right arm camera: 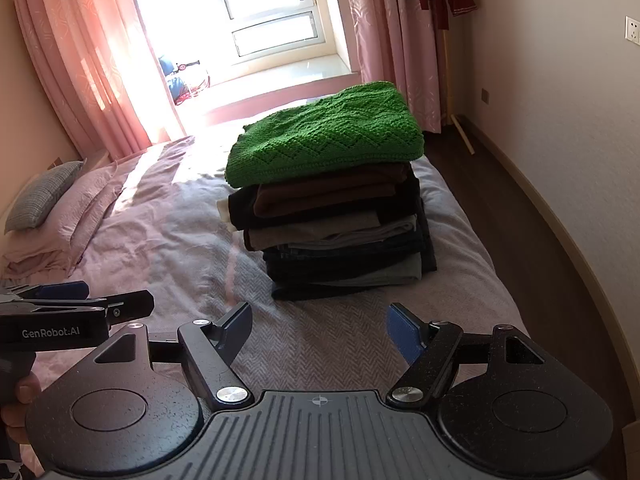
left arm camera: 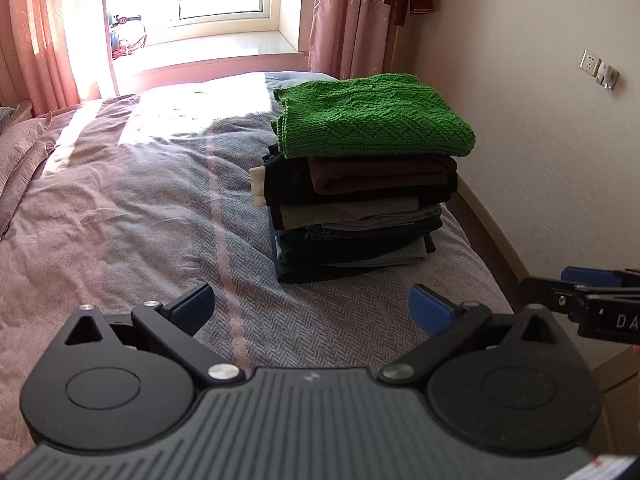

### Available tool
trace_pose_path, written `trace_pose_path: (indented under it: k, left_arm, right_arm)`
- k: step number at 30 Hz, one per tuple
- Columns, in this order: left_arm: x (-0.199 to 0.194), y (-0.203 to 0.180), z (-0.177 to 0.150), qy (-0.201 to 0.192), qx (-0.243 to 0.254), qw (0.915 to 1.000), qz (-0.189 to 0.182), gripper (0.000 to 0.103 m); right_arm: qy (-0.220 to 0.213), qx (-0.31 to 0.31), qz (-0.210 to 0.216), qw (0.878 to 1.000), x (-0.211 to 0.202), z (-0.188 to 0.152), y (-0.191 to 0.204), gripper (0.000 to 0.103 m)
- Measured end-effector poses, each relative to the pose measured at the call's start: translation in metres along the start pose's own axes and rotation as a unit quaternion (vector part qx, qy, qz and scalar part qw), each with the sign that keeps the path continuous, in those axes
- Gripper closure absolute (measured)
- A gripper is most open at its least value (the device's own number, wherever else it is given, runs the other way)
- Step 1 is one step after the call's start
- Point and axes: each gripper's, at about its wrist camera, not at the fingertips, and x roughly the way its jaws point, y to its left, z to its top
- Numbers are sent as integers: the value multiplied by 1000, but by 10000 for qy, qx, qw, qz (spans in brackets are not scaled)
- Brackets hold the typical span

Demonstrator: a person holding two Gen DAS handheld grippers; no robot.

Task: Fold clothes
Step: 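Pull both grippers back from the clothes stack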

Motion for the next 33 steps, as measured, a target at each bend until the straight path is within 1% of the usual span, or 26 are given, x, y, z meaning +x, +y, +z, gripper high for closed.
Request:
trace_pose_path:
  k: [33]
  left_arm:
    - [4, -6, -3, 28, 75, 10000, 13, 1]
  right_arm:
    - [117, -89, 101, 9998, 12, 3, 2, 32]
